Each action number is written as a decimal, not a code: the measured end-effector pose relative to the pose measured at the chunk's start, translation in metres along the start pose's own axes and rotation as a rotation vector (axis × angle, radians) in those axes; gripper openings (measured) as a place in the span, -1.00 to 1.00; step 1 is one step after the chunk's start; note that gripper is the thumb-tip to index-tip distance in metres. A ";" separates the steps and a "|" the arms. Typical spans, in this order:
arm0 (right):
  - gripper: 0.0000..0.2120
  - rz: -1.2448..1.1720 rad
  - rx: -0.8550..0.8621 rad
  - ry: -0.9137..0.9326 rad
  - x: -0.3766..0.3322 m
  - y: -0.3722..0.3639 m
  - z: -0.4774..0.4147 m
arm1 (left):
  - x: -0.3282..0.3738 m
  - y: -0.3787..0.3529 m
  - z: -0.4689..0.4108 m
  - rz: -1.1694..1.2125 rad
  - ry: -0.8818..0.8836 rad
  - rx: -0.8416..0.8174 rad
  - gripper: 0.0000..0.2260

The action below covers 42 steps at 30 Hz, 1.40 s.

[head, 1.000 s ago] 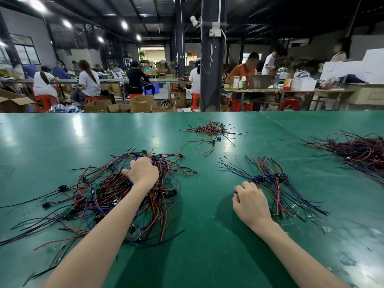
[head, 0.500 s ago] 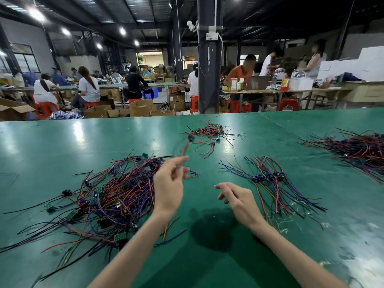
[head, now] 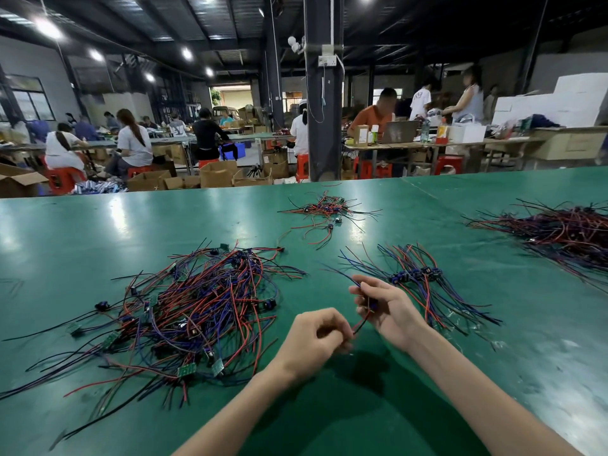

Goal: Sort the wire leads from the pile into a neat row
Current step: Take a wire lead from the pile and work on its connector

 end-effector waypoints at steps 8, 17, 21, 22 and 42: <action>-0.85 -0.013 -0.113 -0.116 0.014 -0.015 0.008 | -0.017 0.007 -0.012 0.219 0.215 0.167 -0.94; -0.92 0.053 -0.172 -0.134 0.026 -0.019 0.009 | -0.023 0.005 -0.031 0.394 0.310 0.233 -0.89; -0.76 0.105 -0.158 -0.115 0.025 -0.020 0.012 | -0.026 0.005 -0.036 0.352 0.291 0.271 -0.83; -0.74 0.122 -0.146 -0.110 0.024 -0.020 0.012 | -0.027 0.006 -0.036 0.362 0.287 0.279 -0.83; -0.83 0.293 -0.157 -0.107 0.022 -0.017 0.010 | -0.026 0.016 -0.029 0.494 0.317 0.270 -0.88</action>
Point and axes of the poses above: each hand's wrist, its own z-axis away from the middle knuckle, its own y-axis out of the back of the hand, x = y × z, the point moved 3 cm from there along -z, towards the middle knuckle, and after that the axes turned 8 degrees about x, right-handed, at the moved point
